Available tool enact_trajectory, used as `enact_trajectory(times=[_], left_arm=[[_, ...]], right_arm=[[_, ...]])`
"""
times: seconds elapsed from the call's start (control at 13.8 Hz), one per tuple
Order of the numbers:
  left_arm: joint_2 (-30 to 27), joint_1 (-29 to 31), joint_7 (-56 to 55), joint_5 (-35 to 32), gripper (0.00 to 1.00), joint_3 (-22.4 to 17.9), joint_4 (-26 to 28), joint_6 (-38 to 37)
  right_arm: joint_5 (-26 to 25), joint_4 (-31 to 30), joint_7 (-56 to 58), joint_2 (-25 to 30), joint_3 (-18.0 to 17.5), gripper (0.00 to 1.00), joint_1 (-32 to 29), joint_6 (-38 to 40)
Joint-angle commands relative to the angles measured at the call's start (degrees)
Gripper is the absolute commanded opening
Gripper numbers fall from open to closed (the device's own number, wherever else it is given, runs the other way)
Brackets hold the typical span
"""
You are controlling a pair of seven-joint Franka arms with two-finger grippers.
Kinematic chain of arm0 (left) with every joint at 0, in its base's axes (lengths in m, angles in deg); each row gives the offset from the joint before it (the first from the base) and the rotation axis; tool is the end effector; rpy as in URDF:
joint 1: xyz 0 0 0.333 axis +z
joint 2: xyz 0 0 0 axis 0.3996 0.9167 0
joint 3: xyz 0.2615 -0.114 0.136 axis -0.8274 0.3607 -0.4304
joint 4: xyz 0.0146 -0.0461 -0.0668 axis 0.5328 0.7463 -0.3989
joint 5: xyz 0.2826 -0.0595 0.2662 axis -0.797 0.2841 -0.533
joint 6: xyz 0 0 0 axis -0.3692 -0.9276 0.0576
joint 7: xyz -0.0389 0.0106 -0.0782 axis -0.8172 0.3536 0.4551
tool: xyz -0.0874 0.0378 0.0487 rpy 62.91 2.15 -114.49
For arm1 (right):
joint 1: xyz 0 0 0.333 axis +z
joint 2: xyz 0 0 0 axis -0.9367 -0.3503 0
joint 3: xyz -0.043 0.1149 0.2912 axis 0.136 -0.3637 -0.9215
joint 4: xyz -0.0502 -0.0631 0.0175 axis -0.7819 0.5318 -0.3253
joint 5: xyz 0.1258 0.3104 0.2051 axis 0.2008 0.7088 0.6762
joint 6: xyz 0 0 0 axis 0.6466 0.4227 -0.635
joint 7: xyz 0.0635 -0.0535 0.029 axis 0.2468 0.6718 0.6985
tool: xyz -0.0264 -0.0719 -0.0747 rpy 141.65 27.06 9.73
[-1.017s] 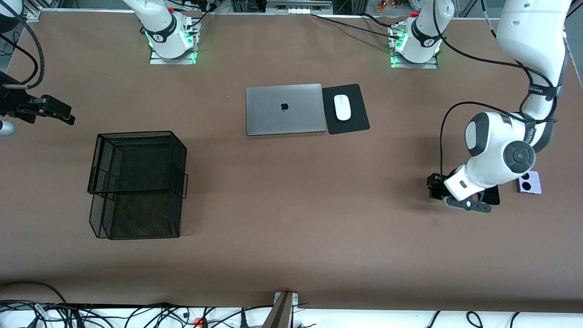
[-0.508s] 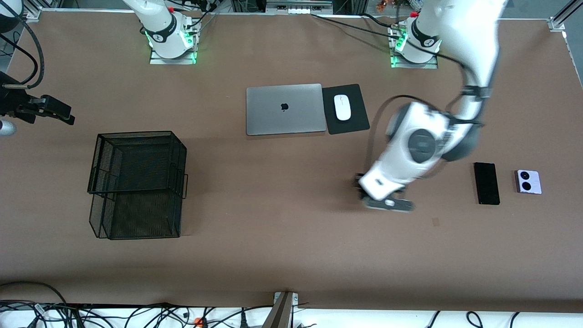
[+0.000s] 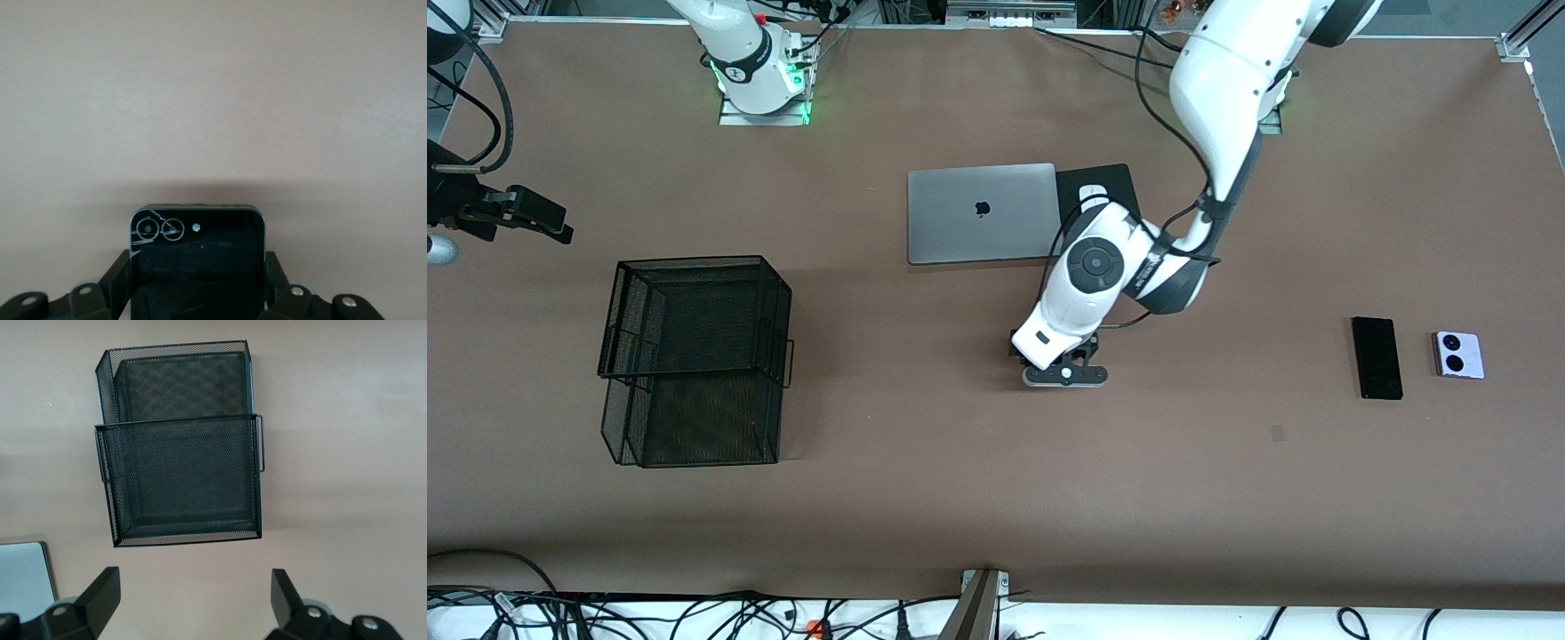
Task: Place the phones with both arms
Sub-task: 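Carry the flip phone with the left gripper to the table middle, then release the flip phone while the right gripper reaches toward it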
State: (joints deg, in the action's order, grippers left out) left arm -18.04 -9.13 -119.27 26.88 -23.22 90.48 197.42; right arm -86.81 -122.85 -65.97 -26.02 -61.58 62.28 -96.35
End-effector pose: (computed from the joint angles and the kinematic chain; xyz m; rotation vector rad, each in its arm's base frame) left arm 0.6038 -0.4246 0.2189 2.9933 0.0691 0.1236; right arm 0.5729 -0.0285 0.5854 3.1277 -0.0413 -0.0522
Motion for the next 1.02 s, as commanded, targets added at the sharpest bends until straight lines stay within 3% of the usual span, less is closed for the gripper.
enact_trajectory(times=[0.0, 0.15, 0.22, 0.29, 0.58, 0.94], left_arm=[[2.7, -2.1, -1.2, 1.4, 0.47, -1.1, -1.0, 3.3], [2.7, -2.7, -2.7, 1.4, 0.61, -1.1, -0.6, 3.3], [2.6, -2.7, -2.9, 1.5, 0.74, -1.1, -0.1, 3.3], [2.6, -2.6, -2.5, 1.4, 1.00, -1.1, -0.1, 3.0], [-0.3, -2.1, -2.4, 0.9, 1.00, -1.2, -0.1, -2.7], [-11.4, 6.1, 6.1, 0.6, 1.00, -1.8, -0.4, -22.4]], right_arm=[[-0.3, 0.5, 0.8, 0.0, -0.2, 1.00, -0.3, -0.2], [-0.2, 0.2, 1.5, 0.1, -0.2, 1.00, -0.3, 0.2], [0.0, 0.1, 2.3, -0.1, -0.2, 1.00, -0.4, -0.3], [-0.1, 0.3, 3.4, -1.0, -0.2, 1.00, -0.3, -0.5], [0.0, 0.1, 4.5, -1.4, -0.4, 1.00, 0.8, -1.4], [-0.4, 0.2, -4.8, -3.5, -0.4, 1.00, 6.9, -4.3]])
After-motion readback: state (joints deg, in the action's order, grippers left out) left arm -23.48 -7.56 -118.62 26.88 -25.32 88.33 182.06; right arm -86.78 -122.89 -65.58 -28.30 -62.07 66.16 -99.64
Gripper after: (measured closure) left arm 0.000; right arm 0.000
